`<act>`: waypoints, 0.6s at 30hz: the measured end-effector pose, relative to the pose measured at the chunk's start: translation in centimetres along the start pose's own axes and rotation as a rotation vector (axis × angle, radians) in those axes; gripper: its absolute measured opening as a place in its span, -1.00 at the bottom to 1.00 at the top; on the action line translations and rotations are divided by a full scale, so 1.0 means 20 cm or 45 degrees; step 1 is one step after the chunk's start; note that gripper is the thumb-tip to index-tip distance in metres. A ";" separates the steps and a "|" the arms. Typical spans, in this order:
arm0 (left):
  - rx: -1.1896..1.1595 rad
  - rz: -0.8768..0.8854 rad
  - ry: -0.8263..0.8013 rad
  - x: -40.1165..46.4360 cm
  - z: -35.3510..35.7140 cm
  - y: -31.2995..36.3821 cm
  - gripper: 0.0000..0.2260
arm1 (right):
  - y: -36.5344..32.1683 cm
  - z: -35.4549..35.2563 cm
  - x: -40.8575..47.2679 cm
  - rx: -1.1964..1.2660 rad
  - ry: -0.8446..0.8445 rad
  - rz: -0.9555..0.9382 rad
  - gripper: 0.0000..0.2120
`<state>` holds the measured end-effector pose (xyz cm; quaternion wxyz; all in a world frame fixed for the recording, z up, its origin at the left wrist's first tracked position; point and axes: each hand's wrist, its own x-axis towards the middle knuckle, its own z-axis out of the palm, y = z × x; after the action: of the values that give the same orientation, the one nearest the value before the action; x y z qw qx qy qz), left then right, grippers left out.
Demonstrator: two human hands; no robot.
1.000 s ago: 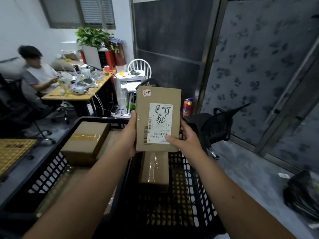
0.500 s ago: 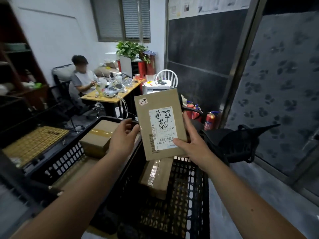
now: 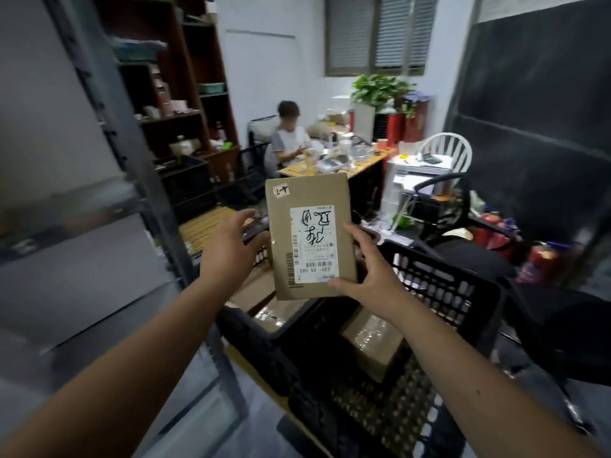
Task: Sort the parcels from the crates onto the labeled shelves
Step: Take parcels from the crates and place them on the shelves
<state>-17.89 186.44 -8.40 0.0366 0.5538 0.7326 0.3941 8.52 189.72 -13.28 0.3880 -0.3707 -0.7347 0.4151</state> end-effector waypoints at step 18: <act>0.325 -0.433 0.428 -0.44 -1.10 -0.72 -0.48 | -0.52 1.05 0.21 0.034 -0.528 -0.284 -0.06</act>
<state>-36.51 166.09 -5.57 -0.0900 0.3496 0.8546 0.3732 -14.08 182.66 -10.31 0.2773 -0.1889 -0.8295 0.4465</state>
